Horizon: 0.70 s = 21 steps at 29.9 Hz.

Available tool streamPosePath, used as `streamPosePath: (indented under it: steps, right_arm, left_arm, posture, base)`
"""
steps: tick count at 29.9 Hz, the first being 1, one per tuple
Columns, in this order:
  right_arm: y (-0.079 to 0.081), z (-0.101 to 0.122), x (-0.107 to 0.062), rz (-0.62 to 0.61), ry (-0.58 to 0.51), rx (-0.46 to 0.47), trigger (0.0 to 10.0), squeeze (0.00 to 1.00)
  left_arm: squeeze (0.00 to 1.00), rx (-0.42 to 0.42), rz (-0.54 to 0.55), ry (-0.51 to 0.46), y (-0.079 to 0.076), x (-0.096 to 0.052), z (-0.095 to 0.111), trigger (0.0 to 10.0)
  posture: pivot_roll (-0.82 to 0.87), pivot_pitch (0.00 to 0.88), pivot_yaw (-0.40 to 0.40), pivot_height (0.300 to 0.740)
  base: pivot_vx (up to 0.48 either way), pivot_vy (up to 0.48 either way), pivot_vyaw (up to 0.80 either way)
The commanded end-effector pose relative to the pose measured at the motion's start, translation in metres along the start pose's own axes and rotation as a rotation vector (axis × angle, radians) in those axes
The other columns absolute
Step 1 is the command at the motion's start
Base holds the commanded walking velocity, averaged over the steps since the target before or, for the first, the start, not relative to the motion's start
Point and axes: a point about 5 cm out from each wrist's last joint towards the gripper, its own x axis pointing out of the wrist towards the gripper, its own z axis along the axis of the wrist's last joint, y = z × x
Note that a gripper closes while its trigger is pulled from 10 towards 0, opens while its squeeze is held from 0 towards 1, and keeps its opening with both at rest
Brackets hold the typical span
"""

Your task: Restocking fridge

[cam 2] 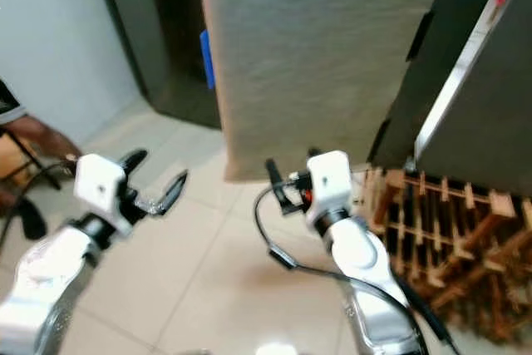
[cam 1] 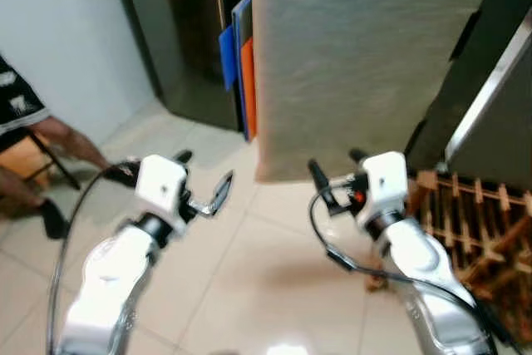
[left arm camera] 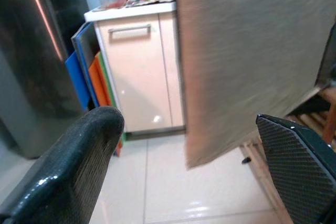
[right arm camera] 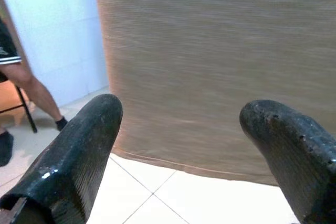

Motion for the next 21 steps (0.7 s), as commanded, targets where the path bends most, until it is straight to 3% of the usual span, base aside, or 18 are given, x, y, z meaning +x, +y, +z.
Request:
streamPosePath:
  steps: [1, 7, 21]
  right_arm:
    - [0.0038, 0.0069, 0.0029, 0.014, -0.029, 0.005, 10.0, 0.00]
    - [0.0032, 0.0074, 0.0030, 0.012, -0.028, 0.003, 10.0, 0.00]
    - [0.0018, 0.0062, 0.0019, -0.002, -0.017, 0.005, 10.0, 0.00]
  left_arm:
    - [0.00, 0.021, 0.014, -0.012, 0.0051, -0.0009, 0.0046, 10.0]
    - [0.00, 0.028, 0.023, -0.020, 0.0046, -0.0015, 0.0066, 10.0]
    - [0.00, 0.034, 0.072, -0.028, 0.0122, -0.0003, 0.0063, 10.0]
  posture:
    - [0.05, 0.000, 0.041, 0.740]
    - [0.05, 0.000, 0.035, 0.740]
    - [0.05, 0.000, 0.035, 0.740]
  base:
    - [0.000, 0.476, 0.00]
    - [0.000, 0.478, 0.00]
    - [0.000, 0.000, 0.00]
